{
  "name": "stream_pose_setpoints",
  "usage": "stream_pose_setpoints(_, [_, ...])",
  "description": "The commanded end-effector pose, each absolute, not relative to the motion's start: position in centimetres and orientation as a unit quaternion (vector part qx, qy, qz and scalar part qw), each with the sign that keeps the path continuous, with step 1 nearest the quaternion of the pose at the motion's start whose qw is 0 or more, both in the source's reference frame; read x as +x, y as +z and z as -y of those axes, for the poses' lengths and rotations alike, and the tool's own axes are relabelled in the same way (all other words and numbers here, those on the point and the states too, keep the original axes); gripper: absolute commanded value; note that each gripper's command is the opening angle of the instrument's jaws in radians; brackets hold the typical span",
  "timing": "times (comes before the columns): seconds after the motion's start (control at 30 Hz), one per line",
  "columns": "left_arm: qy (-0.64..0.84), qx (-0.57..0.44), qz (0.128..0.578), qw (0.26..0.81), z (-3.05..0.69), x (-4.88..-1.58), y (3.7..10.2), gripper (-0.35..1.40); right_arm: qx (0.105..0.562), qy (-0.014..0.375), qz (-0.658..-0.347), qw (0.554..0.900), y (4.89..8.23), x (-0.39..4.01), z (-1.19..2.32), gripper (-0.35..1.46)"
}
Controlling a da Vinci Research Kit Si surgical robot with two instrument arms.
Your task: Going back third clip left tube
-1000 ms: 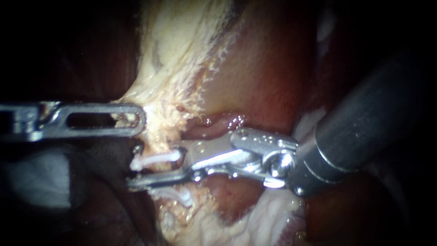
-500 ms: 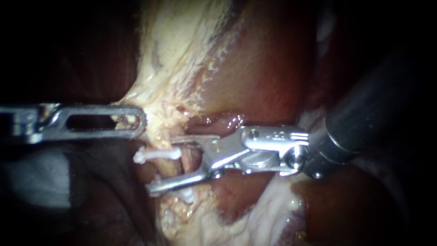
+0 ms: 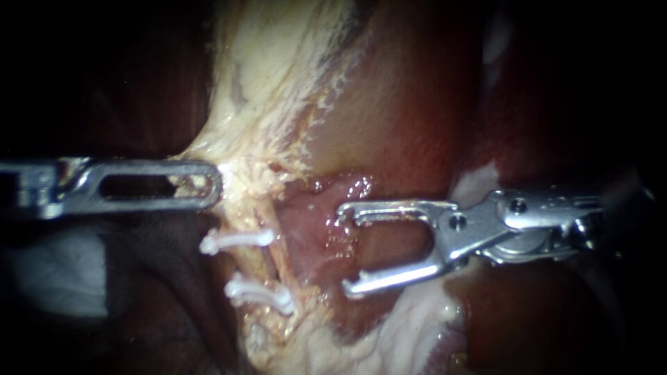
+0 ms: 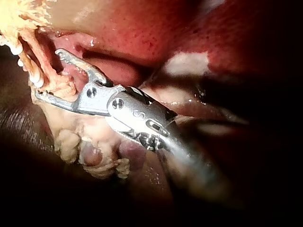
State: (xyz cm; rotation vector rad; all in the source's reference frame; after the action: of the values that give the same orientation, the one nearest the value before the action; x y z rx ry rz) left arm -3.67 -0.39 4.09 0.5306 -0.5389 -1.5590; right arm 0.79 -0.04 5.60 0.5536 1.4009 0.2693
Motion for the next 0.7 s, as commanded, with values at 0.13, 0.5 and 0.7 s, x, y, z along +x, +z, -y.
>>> stream_pose_setpoints(0.13, [-0.686,0.233,0.237,0.648,0.39,-3.68,4.10,-0.35,0.239,0.119,-0.635,0.724,5.42,0.55,-0.04,0.60])
stream_pose_setpoints(0.5, [-0.684,0.231,0.241,0.649,0.52,-3.84,4.42,-0.35,0.210,0.093,-0.649,0.725,5.25,0.27,-0.13,0.60])
stream_pose_setpoints(0.7, [-0.681,0.234,0.244,0.649,0.62,-4.06,4.72,-0.35,0.205,0.089,-0.651,0.725,5.25,0.23,-0.12,0.60])
